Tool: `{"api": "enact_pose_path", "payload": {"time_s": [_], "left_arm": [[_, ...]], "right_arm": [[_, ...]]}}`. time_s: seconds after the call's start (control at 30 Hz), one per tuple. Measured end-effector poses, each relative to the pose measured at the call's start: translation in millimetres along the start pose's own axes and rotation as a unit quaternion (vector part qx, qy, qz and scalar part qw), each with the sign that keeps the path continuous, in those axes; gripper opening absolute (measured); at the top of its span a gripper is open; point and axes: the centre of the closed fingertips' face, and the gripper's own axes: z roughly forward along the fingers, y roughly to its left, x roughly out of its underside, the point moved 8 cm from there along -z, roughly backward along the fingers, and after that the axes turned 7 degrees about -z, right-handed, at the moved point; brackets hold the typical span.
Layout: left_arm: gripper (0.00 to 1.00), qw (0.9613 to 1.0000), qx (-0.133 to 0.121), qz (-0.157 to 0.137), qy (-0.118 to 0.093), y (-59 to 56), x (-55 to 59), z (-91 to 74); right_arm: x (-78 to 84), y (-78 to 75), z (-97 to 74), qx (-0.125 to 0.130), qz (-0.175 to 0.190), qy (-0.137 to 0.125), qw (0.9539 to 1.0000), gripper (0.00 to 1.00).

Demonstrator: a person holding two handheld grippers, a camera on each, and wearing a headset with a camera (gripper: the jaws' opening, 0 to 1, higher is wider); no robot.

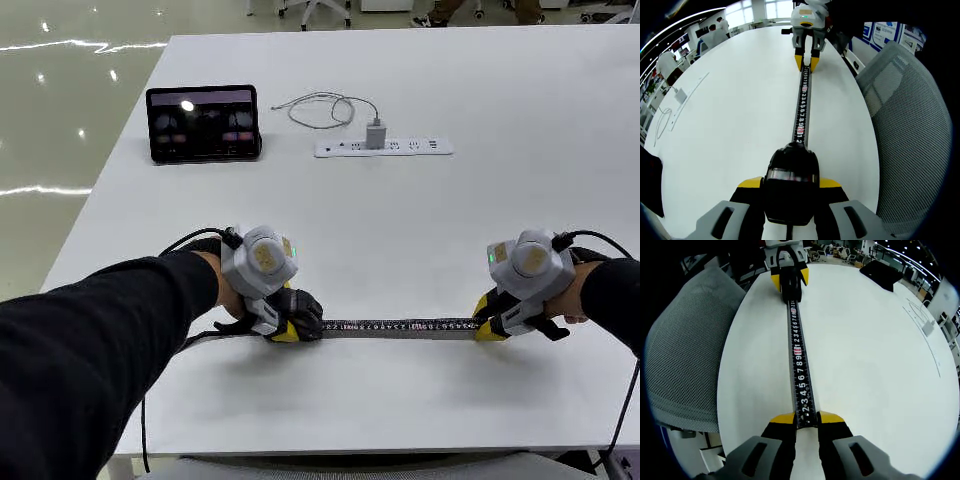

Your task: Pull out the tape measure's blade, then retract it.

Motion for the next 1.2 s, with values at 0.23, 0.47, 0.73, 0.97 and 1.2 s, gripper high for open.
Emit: {"api": "enact_pose_path", "payload": {"time_s": [0.23,0.47,0.73,0.97,1.2], "left_arm": [[0.34,1.0000,0.000,0.000,0.000,0.0,-0.1,-0.1],[0.34,1.0000,-0.001,0.001,-0.001,-0.6,0.1,-0.3],[0.34,1.0000,0.004,0.004,-0.002,0.2,-0.8,-0.3],[0.35,1.0000,0.003,0.006,-0.007,0.4,-0.2,-0.7],[0.36,0.9992,0.027,-0.024,-0.015,2.1,-2.7,-3.5]], "right_arm": [[0.5,0.5,-0.3,0.004,0.014,-0.010,0.9998,0.13],[-2.8,0.7,0.4,0.007,0.010,0.001,0.9999,0.24],[0.1,0.8,-4.4,0.011,0.024,0.006,0.9996,0.37],[-3.6,3.5,-10.9,0.011,0.043,-0.023,0.9987,0.53],[0.5,6.7,-11.2,0.004,0.064,-0.022,0.9977,0.69]]}}
